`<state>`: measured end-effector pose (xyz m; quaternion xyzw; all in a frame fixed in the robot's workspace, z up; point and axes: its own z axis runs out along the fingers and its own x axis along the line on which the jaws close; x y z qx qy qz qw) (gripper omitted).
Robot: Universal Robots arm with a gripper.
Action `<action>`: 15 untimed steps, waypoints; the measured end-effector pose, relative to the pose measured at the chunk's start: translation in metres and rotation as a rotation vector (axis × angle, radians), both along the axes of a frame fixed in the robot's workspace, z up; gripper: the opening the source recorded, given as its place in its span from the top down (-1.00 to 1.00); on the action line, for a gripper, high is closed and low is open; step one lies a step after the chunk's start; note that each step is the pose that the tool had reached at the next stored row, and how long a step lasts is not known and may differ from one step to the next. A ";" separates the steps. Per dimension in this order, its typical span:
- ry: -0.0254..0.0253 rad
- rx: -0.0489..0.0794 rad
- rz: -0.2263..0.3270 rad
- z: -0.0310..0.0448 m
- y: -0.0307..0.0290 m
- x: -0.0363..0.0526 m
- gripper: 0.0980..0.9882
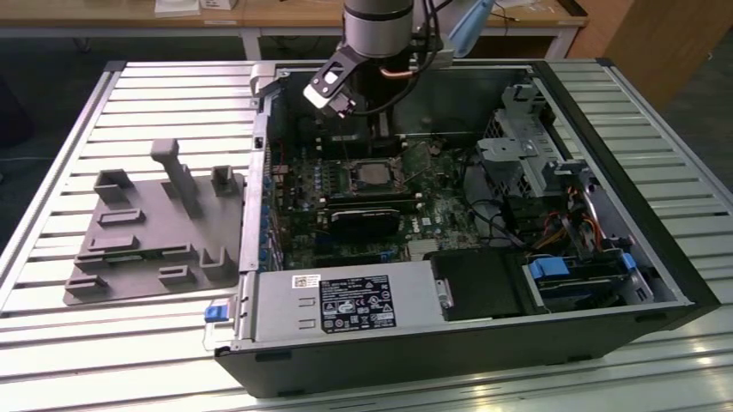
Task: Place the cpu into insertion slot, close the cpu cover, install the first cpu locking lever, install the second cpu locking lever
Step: 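Place the cpu into insertion slot, then close the cpu cover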
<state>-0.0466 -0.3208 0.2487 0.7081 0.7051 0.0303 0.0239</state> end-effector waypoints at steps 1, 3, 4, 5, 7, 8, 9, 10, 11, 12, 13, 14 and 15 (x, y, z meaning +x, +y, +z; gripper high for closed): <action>-0.0006 0.000 0.000 0.0020 0.0000 0.0000 0.99; -0.0008 0.000 0.000 0.0029 0.0000 0.0000 0.99; -0.0009 0.000 0.000 0.0029 0.0000 0.0000 0.99; -0.0009 0.000 0.000 0.0029 0.0000 0.0000 0.99; -0.0008 0.000 0.000 0.0030 0.0000 0.0000 0.99; -0.0008 0.000 0.000 0.0030 0.0000 0.0000 0.99; -0.0008 0.000 0.000 0.0030 0.0000 0.0000 0.99; -0.0007 0.000 0.000 0.0032 0.0000 0.0000 0.99; -0.0007 0.000 0.000 0.0033 0.0000 0.0000 0.99; -0.0007 0.000 0.000 0.0034 0.0000 0.0000 0.99; -0.0008 0.000 0.000 0.0034 0.0000 0.0000 0.99; -0.0007 0.000 0.000 0.0034 0.0000 0.0000 0.99; -0.0007 0.000 0.000 0.0034 0.0000 0.0000 0.99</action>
